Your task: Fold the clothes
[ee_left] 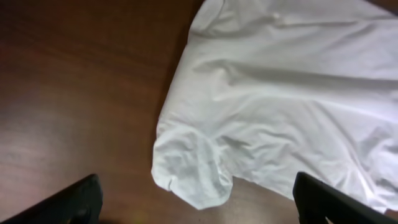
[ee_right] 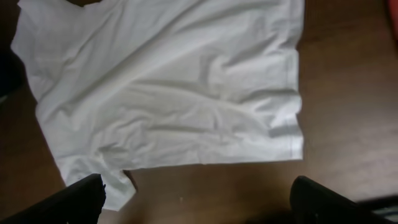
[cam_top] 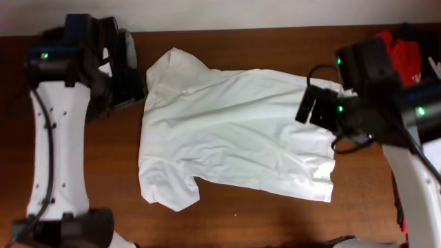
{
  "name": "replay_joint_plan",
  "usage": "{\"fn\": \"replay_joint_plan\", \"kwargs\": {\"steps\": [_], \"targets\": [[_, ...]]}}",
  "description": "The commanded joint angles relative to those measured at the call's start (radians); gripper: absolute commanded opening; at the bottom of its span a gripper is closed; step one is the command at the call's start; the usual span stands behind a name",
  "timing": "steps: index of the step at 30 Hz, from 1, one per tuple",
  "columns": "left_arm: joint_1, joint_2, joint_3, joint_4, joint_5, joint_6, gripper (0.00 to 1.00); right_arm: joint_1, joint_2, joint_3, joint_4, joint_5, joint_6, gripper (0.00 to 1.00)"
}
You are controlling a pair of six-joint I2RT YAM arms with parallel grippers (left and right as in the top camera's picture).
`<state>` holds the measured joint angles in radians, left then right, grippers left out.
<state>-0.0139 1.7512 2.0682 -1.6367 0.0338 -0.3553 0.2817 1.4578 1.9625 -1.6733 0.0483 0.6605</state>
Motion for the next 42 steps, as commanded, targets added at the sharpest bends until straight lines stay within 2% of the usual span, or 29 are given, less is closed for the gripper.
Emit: {"fn": "replay_joint_plan", "kwargs": {"steps": [1,3,6,7,11,13,15,17,20,24,28,30,31,32,34,35,36,39,42], "targets": [[0.0,-0.112,0.002,-0.051,-0.034,-0.041,0.98,0.047,0.003,-0.098,0.018,0.102,0.082,0.99],[-0.019,-0.196,-0.077,-0.051,-0.034,-0.04,0.98,0.045,0.003,-0.224,0.088,0.103,0.081,0.99],[-0.021,-0.326,-0.356,0.006,-0.036,-0.041,0.99,-0.003,0.003,-0.393,0.212,0.102,0.068,0.98],[-0.021,-0.363,-0.5,0.045,-0.001,-0.041,0.99,-0.037,0.003,-0.431,0.23,0.089,0.029,0.99],[-0.021,-0.383,-0.845,0.188,0.066,-0.041,0.99,-0.097,0.003,-0.503,0.237,0.088,0.001,0.99],[-0.021,-0.383,-1.023,0.322,0.08,-0.058,0.99,-0.105,0.003,-0.527,0.255,0.087,0.001,0.99],[-0.021,-0.381,-1.109,0.428,0.079,-0.078,0.99,-0.105,0.003,-0.553,0.277,0.084,0.001,0.99],[-0.021,-0.355,-1.156,0.46,0.079,-0.111,0.99,-0.105,0.003,-0.579,0.302,0.083,0.001,0.99],[-0.021,-0.288,-1.16,0.517,0.076,-0.117,0.99,-0.105,0.003,-0.592,0.334,0.079,0.001,0.99],[-0.021,-0.098,-1.161,0.557,0.079,-0.13,0.99,-0.106,0.003,-0.592,0.336,0.076,-0.018,0.99],[-0.021,-0.057,-1.161,0.581,0.077,-0.129,0.98,-0.106,0.003,-0.602,0.335,0.076,-0.017,0.99],[-0.021,-0.056,-1.161,0.594,0.071,-0.1,0.89,-0.106,0.003,-0.673,0.367,0.076,-0.017,0.99],[-0.021,-0.055,-1.161,0.602,0.072,-0.1,0.8,-0.106,0.003,-0.725,0.397,0.056,-0.017,1.0],[-0.021,-0.055,-1.166,0.616,0.073,-0.1,0.63,-0.107,0.003,-0.758,0.413,0.031,-0.017,0.95],[-0.021,-0.055,-1.171,0.62,0.076,-0.1,0.2,-0.107,0.003,-0.8,0.433,0.023,-0.017,0.89],[-0.021,-0.055,-1.171,0.611,0.076,-0.098,0.01,-0.107,0.003,-0.809,0.441,0.01,-0.017,0.8],[-0.019,-0.055,-1.171,0.607,0.076,-0.08,0.01,-0.107,0.003,-0.826,0.448,-0.007,-0.017,0.74],[0.025,-0.055,-1.171,0.578,0.076,-0.077,0.01,-0.118,0.003,-0.965,0.519,-0.016,0.013,0.72],[0.079,-0.055,-1.171,0.578,0.078,-0.077,0.01,-0.229,0.003,-1.057,0.579,-0.051,0.036,0.72]]}}
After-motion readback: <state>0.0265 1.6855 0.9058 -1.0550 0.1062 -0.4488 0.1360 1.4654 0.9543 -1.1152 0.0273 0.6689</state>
